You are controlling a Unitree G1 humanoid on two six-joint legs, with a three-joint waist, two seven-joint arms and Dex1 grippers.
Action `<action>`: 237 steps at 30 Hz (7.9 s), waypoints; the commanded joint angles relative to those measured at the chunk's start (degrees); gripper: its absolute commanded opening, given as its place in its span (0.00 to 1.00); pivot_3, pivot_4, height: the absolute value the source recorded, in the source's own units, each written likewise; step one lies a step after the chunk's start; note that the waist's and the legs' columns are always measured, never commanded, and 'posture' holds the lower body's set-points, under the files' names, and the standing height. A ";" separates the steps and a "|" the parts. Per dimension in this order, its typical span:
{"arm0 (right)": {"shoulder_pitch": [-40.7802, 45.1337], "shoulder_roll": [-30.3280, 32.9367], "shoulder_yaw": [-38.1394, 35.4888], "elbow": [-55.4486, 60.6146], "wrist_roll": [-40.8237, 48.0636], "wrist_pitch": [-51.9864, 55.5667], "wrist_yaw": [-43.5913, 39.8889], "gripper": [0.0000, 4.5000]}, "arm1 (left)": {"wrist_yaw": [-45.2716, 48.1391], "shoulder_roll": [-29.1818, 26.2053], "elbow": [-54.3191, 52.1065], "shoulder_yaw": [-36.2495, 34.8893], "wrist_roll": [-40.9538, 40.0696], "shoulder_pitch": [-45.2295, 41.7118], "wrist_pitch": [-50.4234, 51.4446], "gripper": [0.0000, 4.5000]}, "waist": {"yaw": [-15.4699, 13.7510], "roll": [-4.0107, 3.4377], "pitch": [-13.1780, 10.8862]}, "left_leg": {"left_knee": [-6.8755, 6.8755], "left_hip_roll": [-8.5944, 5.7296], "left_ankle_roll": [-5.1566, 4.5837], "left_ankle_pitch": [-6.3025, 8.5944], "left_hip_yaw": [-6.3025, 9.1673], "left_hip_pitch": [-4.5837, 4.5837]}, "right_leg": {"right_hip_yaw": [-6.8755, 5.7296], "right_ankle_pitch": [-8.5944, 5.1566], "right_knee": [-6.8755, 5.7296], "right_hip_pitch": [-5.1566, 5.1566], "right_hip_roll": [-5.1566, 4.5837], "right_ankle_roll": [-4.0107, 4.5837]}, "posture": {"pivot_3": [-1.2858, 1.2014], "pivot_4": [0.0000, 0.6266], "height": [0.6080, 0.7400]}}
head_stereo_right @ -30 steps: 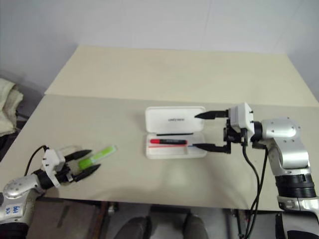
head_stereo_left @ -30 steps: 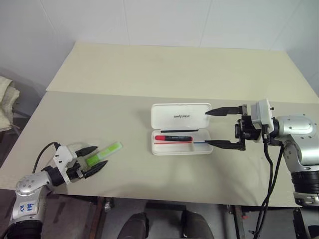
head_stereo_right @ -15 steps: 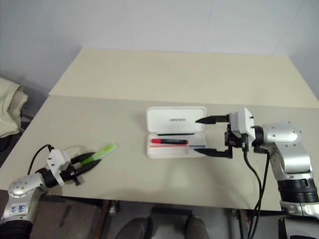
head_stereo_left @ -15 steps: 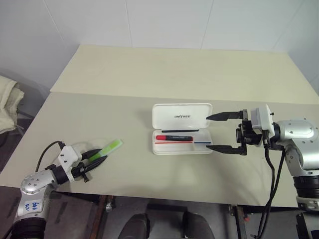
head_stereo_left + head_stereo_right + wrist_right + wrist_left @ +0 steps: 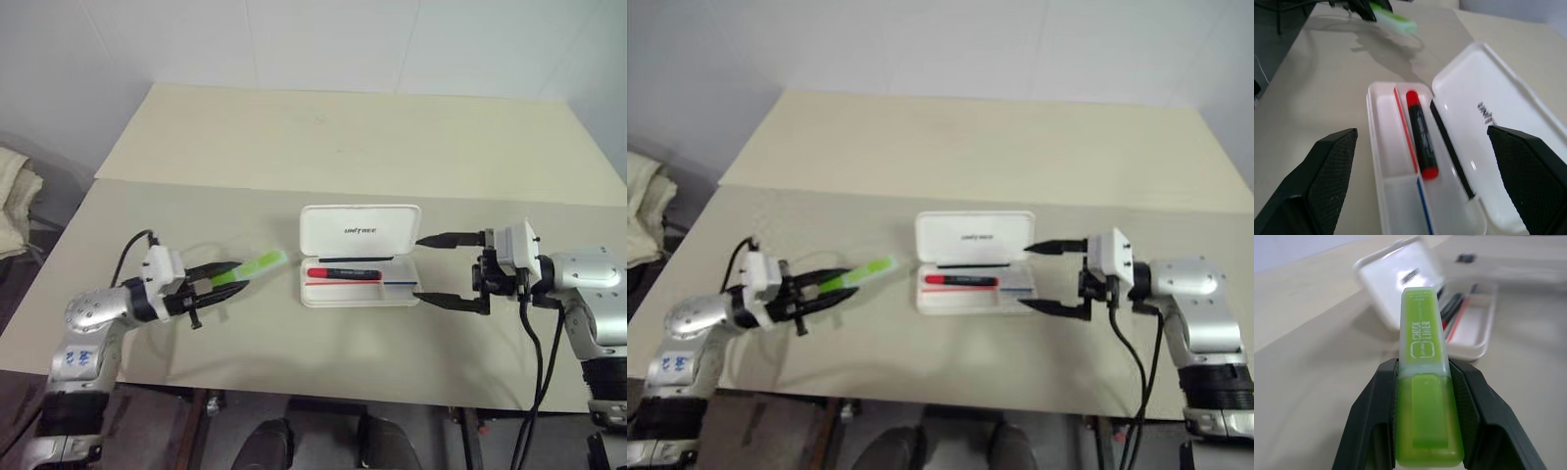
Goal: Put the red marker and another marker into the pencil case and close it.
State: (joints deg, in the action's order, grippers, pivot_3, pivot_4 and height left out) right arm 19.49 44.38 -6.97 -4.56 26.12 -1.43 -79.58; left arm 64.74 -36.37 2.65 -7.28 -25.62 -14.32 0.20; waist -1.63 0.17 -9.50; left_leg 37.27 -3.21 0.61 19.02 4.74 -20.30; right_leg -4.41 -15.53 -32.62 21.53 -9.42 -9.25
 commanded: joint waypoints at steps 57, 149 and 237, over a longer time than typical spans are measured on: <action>-15.94 -0.48 -9.97 13.92 0.33 5.48 19.67 1.00 | 1.68 16.17 2.29 19.90 8.60 -19.20 12.49 1.00 | 0.02 0.28 -0.11 | 0.35 0.15 -0.03 -0.02 -0.54 0.02 | 0.05 0.05 0.14 -0.14 0.06 -0.09 | 0.52 0.24 1.00; 22.76 -5.15 19.38 -30.78 -7.22 -11.34 -12.92 0.07 | -6.18 2.91 -20.16 3.14 -4.33 -1.67 16.95 1.00 | 1.72 0.21 -0.08 | 0.15 0.84 0.24 0.12 -0.62 0.06 | 0.60 0.27 0.53 0.05 0.87 0.18 | 0.52 0.24 1.00; 5.26 6.24 2.02 -13.66 6.49 -6.97 -11.61 1.00 | -23.45 19.17 18.90 5.97 9.47 -23.64 6.64 0.00 | 0.21 0.14 -0.18 | 0.61 0.87 0.26 0.16 -0.91 -0.02 | 0.48 0.39 0.51 -0.05 0.91 0.17 | 0.52 0.24 1.00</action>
State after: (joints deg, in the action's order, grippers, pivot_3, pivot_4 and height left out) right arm 24.96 50.59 -2.82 -20.20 32.02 -8.42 -88.30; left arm 39.60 -17.20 22.41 -1.61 -15.83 -36.25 7.09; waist -1.42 0.31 -9.67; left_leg 37.89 -2.34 0.87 19.18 3.82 -20.32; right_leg -3.93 -15.14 -32.11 21.48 -8.51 -9.08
